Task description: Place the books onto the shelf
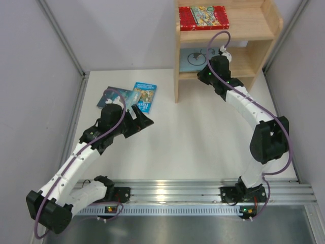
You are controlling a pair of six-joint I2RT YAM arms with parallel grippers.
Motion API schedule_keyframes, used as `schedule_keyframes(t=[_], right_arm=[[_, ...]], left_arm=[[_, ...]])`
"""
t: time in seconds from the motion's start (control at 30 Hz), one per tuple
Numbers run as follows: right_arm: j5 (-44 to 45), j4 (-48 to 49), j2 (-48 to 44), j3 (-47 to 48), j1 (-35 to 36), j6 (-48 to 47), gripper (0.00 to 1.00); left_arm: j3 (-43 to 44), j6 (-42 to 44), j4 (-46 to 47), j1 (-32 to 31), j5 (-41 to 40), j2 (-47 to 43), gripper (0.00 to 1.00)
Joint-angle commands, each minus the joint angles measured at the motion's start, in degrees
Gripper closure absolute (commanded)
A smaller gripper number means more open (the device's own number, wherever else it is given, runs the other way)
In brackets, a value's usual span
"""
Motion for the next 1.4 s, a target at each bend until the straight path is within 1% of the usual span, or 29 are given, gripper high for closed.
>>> schedule_keyframes(t=[0.0,0.5,0.87,1.1,1.17,1.27,1.37], right_arm=[[1.1,2.7,0.8,3.4,-0.1,-1.0,1.00],[0.6,2.9,3.9,7.4,0.2,-0.8,1.00],[0.3,2.9,4.5,7.5,0.5,-0.4,1.00],[-0.3,2.9,1.2,3.5,0.5,-0.8,1.00],[-0.2,3.0,-0.5,2.0,0.4,-0.7,1.00],[-0.3,2.8,-3.2,-0.6,0.3,-0.7,1.00],[-1.8,2.6,-5.4,-2.7,0.3,-0.8,1.00]], left_arm=[[2.0,1.0,2.8,-0.1,-0.8,-0.2,0.08],[0.5,0.3,3.4,-0.1,0.0,-0.4,0.09],[0.1,0.3,3.6,-0.1,0.0,-0.5,0.09],[0.6,1.5,3.5,-0.1,-1.5,0.1,0.08],[0.8,1.9,3.2,-0.1,-3.6,0.1,0.08],[0.5,3.3,5.6,0.0,-5.9,0.1,0.07],[3.8,4.7,4.4,0.8,-8.6,3.6,0.06]])
